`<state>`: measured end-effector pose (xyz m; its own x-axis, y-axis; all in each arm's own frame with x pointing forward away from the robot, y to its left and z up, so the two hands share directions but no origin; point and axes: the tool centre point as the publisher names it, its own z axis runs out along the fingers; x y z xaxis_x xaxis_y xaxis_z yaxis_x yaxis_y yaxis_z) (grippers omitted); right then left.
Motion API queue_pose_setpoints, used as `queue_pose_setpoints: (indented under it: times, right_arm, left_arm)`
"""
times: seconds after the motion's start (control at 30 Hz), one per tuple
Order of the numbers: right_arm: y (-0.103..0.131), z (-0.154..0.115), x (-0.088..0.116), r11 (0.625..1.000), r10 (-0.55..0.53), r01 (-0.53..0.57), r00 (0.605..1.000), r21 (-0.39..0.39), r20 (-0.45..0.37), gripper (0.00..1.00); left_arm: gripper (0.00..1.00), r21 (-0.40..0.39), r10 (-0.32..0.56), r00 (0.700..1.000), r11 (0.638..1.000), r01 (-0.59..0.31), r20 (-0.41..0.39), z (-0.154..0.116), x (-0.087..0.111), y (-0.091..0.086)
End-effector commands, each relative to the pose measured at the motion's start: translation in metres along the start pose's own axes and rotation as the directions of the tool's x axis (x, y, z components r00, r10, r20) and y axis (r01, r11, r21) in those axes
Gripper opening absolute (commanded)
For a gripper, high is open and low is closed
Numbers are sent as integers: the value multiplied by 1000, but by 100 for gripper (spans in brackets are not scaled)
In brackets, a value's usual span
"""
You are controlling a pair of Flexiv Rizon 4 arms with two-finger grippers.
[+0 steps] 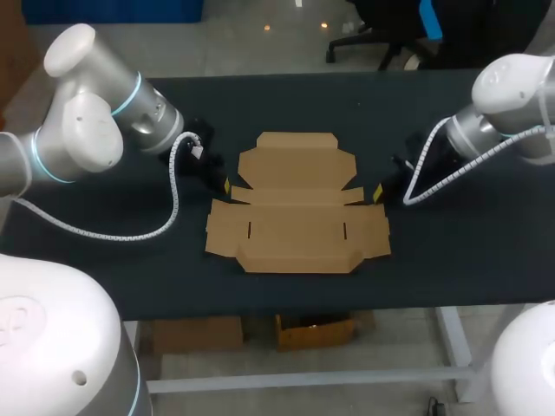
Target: Assemble the packaging by folding the flat box into shape, placing the metal phone stand inside, and closing the box properly
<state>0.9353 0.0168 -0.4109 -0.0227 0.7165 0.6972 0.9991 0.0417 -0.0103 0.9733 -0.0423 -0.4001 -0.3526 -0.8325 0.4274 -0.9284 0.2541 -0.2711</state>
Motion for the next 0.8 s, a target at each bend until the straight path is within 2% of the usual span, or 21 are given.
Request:
queue_pose_setpoints:
  times: [0.03,0.8]
  right_arm:
    - [5,-5,2,1000,-12,12,1000,11,2,0]
    - [15,-5,-4,997,-79,79,997,11,8,0]
  left_arm:
    - [0,3,1,1000,1000,-1,2,-1,1,1]
    - [0,12,10,1000,1000,-10,9,-5,7,5]
